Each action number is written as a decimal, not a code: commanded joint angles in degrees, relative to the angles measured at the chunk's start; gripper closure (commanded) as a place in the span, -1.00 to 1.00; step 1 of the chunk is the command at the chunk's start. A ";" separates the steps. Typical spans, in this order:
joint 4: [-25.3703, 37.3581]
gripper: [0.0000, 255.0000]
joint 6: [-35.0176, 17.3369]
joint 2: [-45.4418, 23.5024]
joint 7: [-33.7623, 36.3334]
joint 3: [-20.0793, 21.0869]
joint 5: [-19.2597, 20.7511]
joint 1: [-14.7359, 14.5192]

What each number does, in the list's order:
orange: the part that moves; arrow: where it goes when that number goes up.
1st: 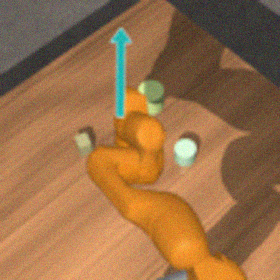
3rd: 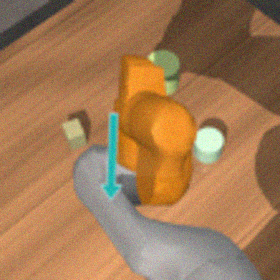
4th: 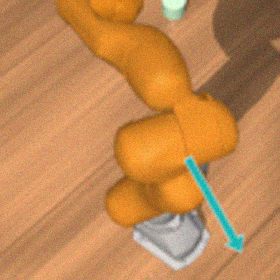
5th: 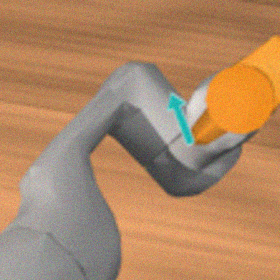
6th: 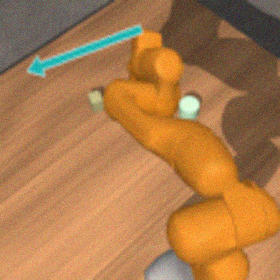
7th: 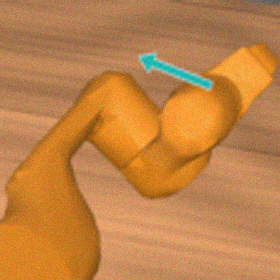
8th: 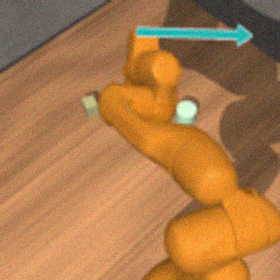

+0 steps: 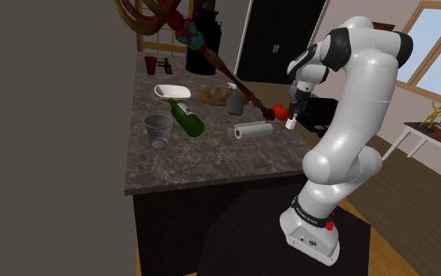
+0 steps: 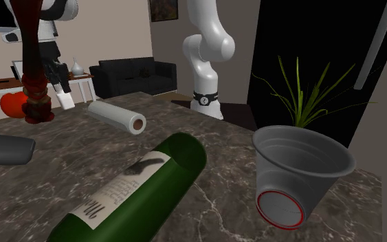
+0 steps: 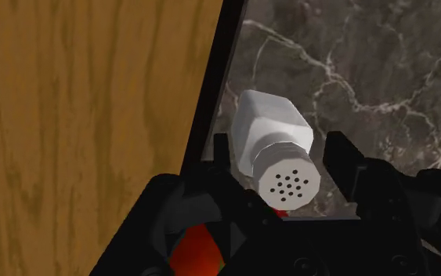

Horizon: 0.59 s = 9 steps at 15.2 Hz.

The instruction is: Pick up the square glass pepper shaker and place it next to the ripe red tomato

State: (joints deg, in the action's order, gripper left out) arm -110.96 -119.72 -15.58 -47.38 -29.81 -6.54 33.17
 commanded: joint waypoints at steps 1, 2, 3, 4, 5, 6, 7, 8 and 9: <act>-0.10 -1.00 0.02 -0.30 0.01 0.03 -0.04 0.02; -0.24 -1.00 -0.06 -0.24 0.06 0.04 -0.01 -0.02; -0.19 -1.00 -0.03 -0.26 0.07 0.05 -0.02 -0.02; -0.14 -1.00 -0.01 -0.30 0.07 0.05 -0.03 -0.02; -0.29 -1.00 0.00 -0.10 -0.02 -0.03 0.07 0.02; 0.80 -1.00 1.75 0.65 0.31 -0.19 0.56 -0.12; 1.98 -1.00 3.52 1.34 0.61 -0.33 1.00 -0.25; 3.24 -1.00 5.30 1.94 0.87 -0.45 1.38 -0.35; 4.29 -1.00 6.71 2.37 1.06 -0.52 1.66 -0.41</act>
State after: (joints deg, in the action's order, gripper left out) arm -108.07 -114.74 -13.54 -46.77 -30.35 -5.13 32.96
